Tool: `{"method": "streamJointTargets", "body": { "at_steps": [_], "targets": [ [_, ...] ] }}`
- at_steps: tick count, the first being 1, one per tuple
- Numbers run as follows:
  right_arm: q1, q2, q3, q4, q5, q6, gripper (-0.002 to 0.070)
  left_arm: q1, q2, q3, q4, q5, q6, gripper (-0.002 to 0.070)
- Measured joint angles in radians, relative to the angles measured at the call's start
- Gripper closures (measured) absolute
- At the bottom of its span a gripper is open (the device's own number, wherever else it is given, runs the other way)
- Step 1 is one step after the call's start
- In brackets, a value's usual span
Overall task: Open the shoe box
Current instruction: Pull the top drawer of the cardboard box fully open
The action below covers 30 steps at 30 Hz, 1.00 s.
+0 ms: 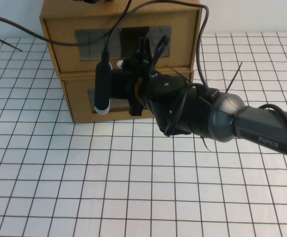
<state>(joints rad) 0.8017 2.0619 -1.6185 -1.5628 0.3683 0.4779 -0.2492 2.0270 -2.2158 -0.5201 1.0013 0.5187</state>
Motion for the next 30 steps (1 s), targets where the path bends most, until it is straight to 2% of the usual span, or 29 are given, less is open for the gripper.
{"method": "streamJointTargets", "body": {
  "at_steps": [6, 13, 23, 30],
  "targets": [
    [0.000, 0.011, -0.002, -0.075, 0.015, 0.039, 0.0661, 0.000, 0.000, 0.000, 0.002, -0.002, 0.000, 0.0677],
    [0.016, -0.003, 0.032, -0.100, 0.045, 0.072, 0.0665, 0.000, 0.000, 0.000, 0.002, 0.011, -0.020, 0.0677],
    [0.077, -0.168, 0.255, -0.097, 0.067, 0.146, 0.0669, -0.002, -0.004, 0.000, -0.006, 0.038, -0.039, 0.0677],
    [0.166, -0.289, 0.433, -0.086, 0.118, 0.217, 0.0669, -0.002, -0.004, 0.000, -0.007, 0.038, -0.052, 0.0677]
  ]
}}
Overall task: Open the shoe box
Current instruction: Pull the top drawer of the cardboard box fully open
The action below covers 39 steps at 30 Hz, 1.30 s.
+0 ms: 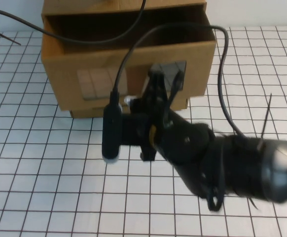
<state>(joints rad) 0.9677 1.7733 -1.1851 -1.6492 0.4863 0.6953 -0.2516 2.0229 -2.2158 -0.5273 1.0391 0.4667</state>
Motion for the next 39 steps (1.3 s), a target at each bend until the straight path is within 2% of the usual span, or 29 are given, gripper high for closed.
{"method": "streamJointTargets", "body": {
  "at_steps": [12, 21, 24, 30, 32, 35, 39],
  "targets": [
    [0.200, -0.121, 0.211, 0.048, 0.159, 0.128, 0.0669, 0.000, 0.000, 0.000, 0.000, 0.002, -0.027, 0.0677],
    [0.249, -0.125, 0.219, 0.114, 0.189, 0.146, 0.0664, 0.000, 0.000, 0.000, 0.000, 0.002, -0.027, 0.0677],
    [0.269, -0.139, 0.219, 0.173, 0.204, 0.155, 0.0631, 0.000, 0.000, 0.000, 0.000, 0.004, -0.027, 0.0677],
    [0.339, -0.218, 0.219, 0.279, 0.254, 0.169, 0.0498, 0.000, -0.015, 0.000, 0.002, 0.020, -0.027, 0.0677],
    [0.363, -0.247, 0.219, 0.298, 0.306, 0.171, 0.0484, 0.000, -0.025, 0.000, 0.009, 0.039, -0.027, 0.0677],
    [0.396, -0.296, 0.219, 0.329, 0.414, 0.185, 0.0495, 0.000, -0.044, 0.000, 0.021, 0.067, -0.027, 0.0677],
    [0.395, -0.367, 0.219, 0.347, 0.560, 0.213, 0.0596, 0.000, -0.086, 0.008, 0.032, 0.087, -0.027, 0.0677]
  ]
}}
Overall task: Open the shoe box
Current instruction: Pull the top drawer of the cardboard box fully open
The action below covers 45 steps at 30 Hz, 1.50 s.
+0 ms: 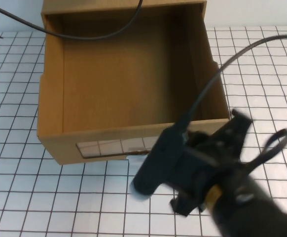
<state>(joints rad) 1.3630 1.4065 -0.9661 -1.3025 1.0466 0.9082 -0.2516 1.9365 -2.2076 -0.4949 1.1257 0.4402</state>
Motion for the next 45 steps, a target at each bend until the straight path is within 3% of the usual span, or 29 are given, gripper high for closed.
{"method": "streamJointTargets", "body": {
  "at_steps": [3, 6, 12, 19, 24, 28, 35, 45],
  "targets": [
    [-0.040, -0.067, -0.005, 0.032, 0.041, 0.004, 0.0661, -0.002, -0.053, 0.000, 0.001, 0.004, 0.005, 0.0677],
    [-0.130, -0.146, -0.035, 0.118, 0.041, -0.025, 0.0680, -0.005, -0.107, 0.000, -0.006, 0.004, 0.024, 0.0677],
    [-0.453, -0.283, -0.072, 0.354, -0.083, -0.220, 0.0687, -0.007, -0.222, 0.080, 0.001, -0.012, 0.033, 0.0677],
    [-0.852, -0.345, -0.079, 0.750, -0.190, -0.502, 0.0688, -0.007, -0.422, 0.353, 0.057, -0.146, 0.065, 0.0677],
    [-1.019, -0.350, -0.079, 1.029, -0.190, -0.730, 0.0689, -0.007, -0.625, 0.656, 0.058, -0.310, 0.133, 0.0677],
    [-1.083, -0.398, -0.071, 1.153, -0.196, -0.808, 0.0689, -0.007, -0.812, 0.936, 0.032, -0.522, 0.168, 0.0677],
    [-1.093, -0.562, 0.036, 1.233, -0.237, -0.826, 0.0689, -0.007, -1.133, 1.391, -0.062, -0.925, 0.251, 0.0677],
    [-1.093, -0.804, 0.282, 1.315, -0.403, -0.829, 0.0689, -0.007, -1.568, 1.807, -0.098, -1.038, 0.261, 0.0677]
  ]
}}
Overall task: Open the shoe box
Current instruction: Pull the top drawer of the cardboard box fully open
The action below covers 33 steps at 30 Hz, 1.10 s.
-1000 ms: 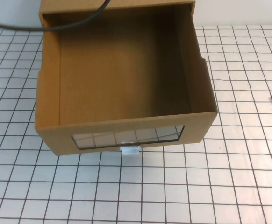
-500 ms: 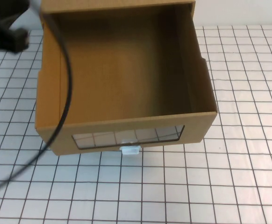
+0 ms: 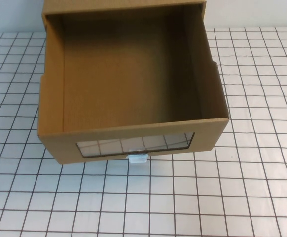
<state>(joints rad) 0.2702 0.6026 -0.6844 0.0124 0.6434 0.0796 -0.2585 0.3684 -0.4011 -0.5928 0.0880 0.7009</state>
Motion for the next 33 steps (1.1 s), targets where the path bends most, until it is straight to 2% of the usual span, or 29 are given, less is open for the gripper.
{"method": "streamJointTargets", "body": {
  "at_steps": [9, 16, 33],
  "targets": [
    [0.000, -0.233, 0.201, 0.089, -0.024, 0.000, 0.0689, 0.000, -0.364, 0.267, -0.084, 0.079, 0.000, 0.0677],
    [0.000, -0.356, 0.304, 0.128, -0.040, 0.000, 0.0689, 0.000, -0.378, 0.421, -0.097, 0.029, 0.002, 0.0677],
    [0.000, -0.365, 0.310, 0.149, -0.099, 0.000, 0.0689, 0.000, -0.380, 0.427, -0.089, 0.013, 0.041, 0.0677]
  ]
}}
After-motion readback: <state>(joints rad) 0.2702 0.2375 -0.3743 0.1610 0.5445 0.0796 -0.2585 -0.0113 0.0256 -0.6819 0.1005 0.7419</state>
